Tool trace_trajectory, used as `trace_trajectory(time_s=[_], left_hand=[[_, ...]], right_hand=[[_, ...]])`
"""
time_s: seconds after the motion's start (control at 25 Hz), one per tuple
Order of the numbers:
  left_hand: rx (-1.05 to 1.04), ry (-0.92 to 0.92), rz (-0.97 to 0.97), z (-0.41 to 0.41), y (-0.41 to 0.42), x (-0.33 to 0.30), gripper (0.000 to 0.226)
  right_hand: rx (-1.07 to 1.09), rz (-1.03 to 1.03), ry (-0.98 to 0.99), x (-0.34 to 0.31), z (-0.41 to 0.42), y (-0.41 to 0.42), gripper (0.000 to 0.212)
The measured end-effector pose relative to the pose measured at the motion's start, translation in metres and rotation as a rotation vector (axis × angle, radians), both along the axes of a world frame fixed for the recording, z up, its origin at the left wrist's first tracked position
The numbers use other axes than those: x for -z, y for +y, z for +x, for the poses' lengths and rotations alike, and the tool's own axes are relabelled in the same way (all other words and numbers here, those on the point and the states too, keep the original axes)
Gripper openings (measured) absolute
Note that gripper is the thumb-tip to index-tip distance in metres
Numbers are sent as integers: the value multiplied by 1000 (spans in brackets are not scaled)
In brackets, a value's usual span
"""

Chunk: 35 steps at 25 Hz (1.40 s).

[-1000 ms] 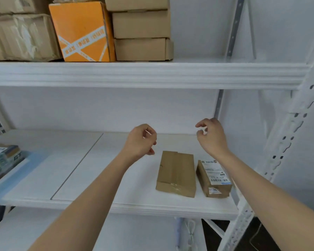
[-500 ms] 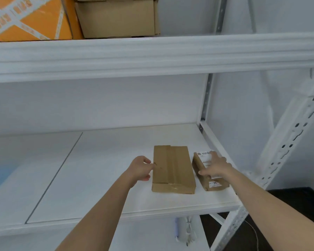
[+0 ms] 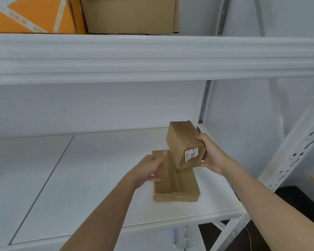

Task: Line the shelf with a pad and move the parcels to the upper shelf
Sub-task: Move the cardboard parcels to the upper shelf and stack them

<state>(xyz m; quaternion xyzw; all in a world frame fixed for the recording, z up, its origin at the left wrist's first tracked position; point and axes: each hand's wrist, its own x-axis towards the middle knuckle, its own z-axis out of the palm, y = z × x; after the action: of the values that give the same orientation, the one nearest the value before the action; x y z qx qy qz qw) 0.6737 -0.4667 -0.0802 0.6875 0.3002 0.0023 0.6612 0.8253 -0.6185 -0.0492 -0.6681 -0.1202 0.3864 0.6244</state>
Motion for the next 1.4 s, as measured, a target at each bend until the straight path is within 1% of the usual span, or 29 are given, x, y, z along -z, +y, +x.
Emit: trace_trajectory(time_s=[0.04,0.12,0.2,0.28,0.36,0.48,0.52,0.6,0.64,0.72,0.8,0.88,0.96,1.0,1.08,1.16,1.2,1.24,1.28,1.36,1.4], left_hand=[[27,-23,-96,0,-3,-6,61],[46,-83,-246,1,-6,-16,63],[-23,-154,-345,0,-4,-19,55],[-133,-217,-415,-2,3,-17,43],[-228,-250,-443,-7,13,-10,32],[-386,-218,-401,-16,29,4,18],[-432,-196,-378,-19,33,8,13],[-506,-138,-312,-26,40,14,9],[-554,-104,-257,-29,44,17,10],[-690,-28,-111,-36,57,27,16],[-808,60,38,-44,72,36,20],[-849,124,94,-51,81,41,19],[-840,166,92,-55,84,45,20],[-839,177,126,-55,83,48,21],[-841,189,299,-50,75,47,17],[-809,117,472,-43,59,38,5],[-750,50,499,-38,50,33,1],[-652,-12,481,-32,41,30,2],[-519,-35,445,-27,31,28,6],[-234,57,427,-16,16,32,16],[-141,116,441,-11,10,36,18]], right_hand=[[-19,70,123,-1,-4,5,34],[-52,125,249,2,-9,18,40],[-84,135,279,6,-14,28,43],[-110,139,275,9,-16,39,43],[-151,100,221,12,-18,48,39],[-167,-53,-3,19,-20,58,28],[-180,-97,-51,21,-21,60,25],[-234,-143,-69,27,-26,65,20],[-245,-173,-93,31,-28,67,23],[-186,-276,-255,43,-26,72,37],[-68,-495,-453,53,-18,72,49],[-6,-739,-500,62,-10,67,59],[-34,-879,-485,69,-5,59,65],[-59,-905,-482,71,-4,55,63],[-111,-897,-438,80,1,49,53],[-137,-869,-354,84,3,42,45],[-136,-851,-308,85,3,39,43],[-118,-820,-252,85,3,36,42],[-89,-772,-199,85,4,33,40],[-35,-668,-103,78,2,29,31],[-26,-621,-63,76,2,26,28]])
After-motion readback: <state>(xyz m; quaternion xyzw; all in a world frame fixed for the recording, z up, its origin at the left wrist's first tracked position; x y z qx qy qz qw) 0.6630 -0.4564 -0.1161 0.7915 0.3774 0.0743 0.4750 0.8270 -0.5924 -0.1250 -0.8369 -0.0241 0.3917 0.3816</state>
